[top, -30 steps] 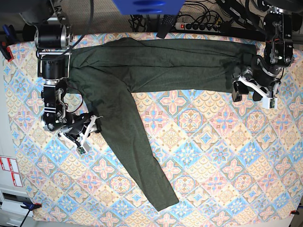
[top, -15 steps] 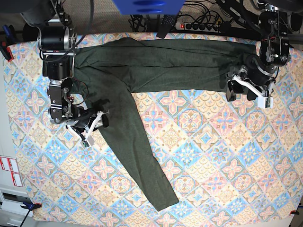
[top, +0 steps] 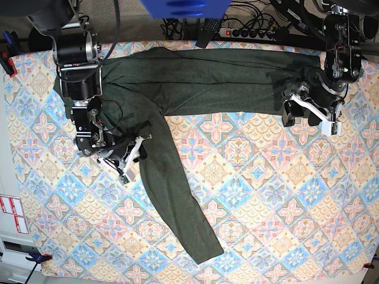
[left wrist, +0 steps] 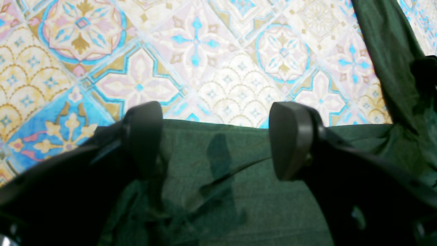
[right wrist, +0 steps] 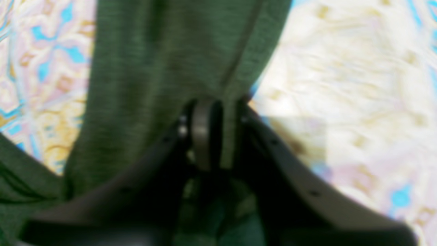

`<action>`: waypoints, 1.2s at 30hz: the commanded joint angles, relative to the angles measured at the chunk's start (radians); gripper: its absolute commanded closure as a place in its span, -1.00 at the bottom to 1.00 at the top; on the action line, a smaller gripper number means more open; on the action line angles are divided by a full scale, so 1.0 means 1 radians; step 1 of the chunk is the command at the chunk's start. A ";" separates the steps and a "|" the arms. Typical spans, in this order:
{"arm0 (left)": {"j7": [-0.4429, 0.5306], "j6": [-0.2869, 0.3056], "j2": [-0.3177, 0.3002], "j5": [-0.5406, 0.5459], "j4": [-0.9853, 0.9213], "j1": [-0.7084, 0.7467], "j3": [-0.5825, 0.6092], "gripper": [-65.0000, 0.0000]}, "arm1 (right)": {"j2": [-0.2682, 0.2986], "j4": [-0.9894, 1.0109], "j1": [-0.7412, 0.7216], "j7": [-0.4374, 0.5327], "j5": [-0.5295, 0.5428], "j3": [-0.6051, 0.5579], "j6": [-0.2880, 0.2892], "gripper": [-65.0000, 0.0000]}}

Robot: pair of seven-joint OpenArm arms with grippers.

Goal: Fold the T-shirt properly
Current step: 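Grasp the hanging sleeve near its shoulder with the right gripper, then lift the sleeve with the right gripper and fold it over the body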

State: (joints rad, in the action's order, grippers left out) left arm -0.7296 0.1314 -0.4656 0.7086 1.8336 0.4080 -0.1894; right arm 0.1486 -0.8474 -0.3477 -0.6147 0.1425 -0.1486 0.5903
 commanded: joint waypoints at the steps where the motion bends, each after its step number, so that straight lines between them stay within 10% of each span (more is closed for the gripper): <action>1: 0.020 0.003 -0.015 0.003 0.015 -0.002 -0.009 -0.47 | 0.006 -0.020 -0.018 0.000 0.009 0.001 0.006 0.89; 21: 0.020 0.003 -0.015 0.000 0.012 -0.002 -0.009 -0.47 | 0.007 -0.813 0.396 -0.178 0.015 -0.016 0.006 0.96; 36: 0.020 0.003 -0.015 0.000 0.012 -0.001 -0.008 -0.47 | 0.058 -0.968 0.520 -0.188 0.015 -0.421 0.007 0.96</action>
State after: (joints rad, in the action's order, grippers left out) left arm -0.7296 0.1314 -0.4660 0.7044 1.8309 0.4110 -0.1894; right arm 0.2115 -1.7985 0.1799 -0.8253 0.1383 -0.5724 0.5972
